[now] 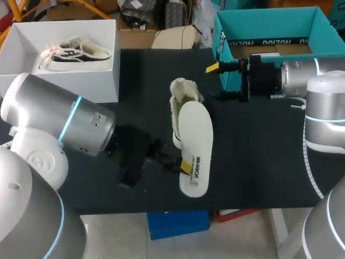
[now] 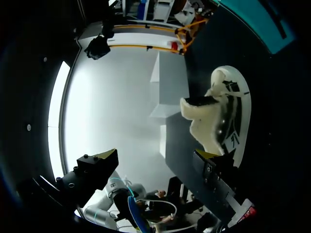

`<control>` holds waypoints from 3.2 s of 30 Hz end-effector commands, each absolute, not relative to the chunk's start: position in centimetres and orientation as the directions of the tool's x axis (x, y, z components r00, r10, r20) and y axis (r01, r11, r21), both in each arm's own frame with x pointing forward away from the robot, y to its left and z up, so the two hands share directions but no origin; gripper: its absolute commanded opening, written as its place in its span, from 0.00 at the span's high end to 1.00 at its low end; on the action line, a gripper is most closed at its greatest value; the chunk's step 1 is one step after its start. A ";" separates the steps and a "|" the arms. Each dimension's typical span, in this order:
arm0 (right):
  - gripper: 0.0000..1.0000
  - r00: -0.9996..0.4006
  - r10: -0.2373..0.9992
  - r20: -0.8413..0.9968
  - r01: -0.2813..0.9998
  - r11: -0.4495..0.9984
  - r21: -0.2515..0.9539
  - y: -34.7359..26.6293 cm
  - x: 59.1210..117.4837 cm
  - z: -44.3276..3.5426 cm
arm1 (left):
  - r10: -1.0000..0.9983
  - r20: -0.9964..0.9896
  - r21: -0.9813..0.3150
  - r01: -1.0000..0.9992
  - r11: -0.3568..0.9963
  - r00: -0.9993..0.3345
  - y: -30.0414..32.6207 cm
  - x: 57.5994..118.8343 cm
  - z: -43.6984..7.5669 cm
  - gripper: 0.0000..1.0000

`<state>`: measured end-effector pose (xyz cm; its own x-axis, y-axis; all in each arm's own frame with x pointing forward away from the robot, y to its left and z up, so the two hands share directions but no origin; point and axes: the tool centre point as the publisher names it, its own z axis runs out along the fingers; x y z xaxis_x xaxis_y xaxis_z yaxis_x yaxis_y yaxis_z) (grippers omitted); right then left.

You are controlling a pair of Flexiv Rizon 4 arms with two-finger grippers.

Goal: Take the shoe out of the shoebox, open the shoe tongue, remove and reinsert the insole, then place the shoe into the shoebox

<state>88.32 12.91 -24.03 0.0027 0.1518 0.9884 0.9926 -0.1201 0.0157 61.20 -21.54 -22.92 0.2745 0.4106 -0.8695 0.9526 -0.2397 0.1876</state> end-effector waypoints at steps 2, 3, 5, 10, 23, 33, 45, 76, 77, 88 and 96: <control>0.00 0.003 0.153 0.988 0.992 -0.123 0.016 13.0 88.3 -24.1 | 0.261 -0.887 0.363 0.925 -0.111 0.380 -19.7 62.5 -24.4 1.00; 0.00 0.003 0.153 0.988 0.992 -0.123 0.016 13.0 88.3 -24.1 | 0.254 -0.883 0.380 0.918 -0.111 0.396 -19.5 62.9 -24.5 1.00; 0.00 0.003 0.153 0.988 0.992 -0.123 0.016 13.0 88.3 -24.1 | 0.252 -0.879 0.390 0.915 -0.108 0.404 -19.3 63.9 -24.7 1.00; 0.00 0.003 0.153 0.988 0.992 -0.123 0.016 13.0 88.3 -24.1 | 0.263 -0.890 0.363 0.927 -0.092 0.374 -19.1 66.5 -25.9 1.00; 0.00 0.003 0.153 0.988 0.992 -0.123 0.016 13.0 88.3 -24.1 | 0.289 -0.913 0.272 0.958 -0.097 0.288 -19.0 71.8 -28.1 1.00; 0.00 0.003 0.153 0.988 0.992 -0.123 0.016 13.0 88.3 -24.1 | 0.310 -0.907 0.242 0.955 -0.170 0.285 -20.1 75.9 -27.8 1.00; 0.00 0.003 0.153 0.988 0.992 -0.123 0.016 13.0 88.3 -24.1 | 0.298 -0.905 0.252 0.947 -0.202 0.304 -21.1 79.9 -27.4 1.00; 0.00 -0.048 0.163 0.985 0.995 -0.073 0.061 12.8 88.6 -24.3 | 0.191 -0.943 0.238 0.954 -0.184 0.272 -22.2 82.2 -28.1 1.00; 0.00 -0.060 0.165 0.985 0.996 -0.062 0.071 12.8 88.6 -24.5 | 0.191 -0.943 0.238 0.954 -0.184 0.272 -22.2 82.2 -28.1 1.00; 0.34 -0.145 0.131 0.981 0.989 0.014 0.144 15.2 88.6 -26.4 | 0.191 -0.943 0.238 0.954 -0.184 0.272 -22.2 82.2 -28.1 1.00; 0.59 -0.151 0.143 0.978 0.988 0.023 0.150 15.7 89.1 -27.0 | 0.191 -0.943 0.238 0.954 -0.184 0.272 -22.2 82.2 -28.1 1.00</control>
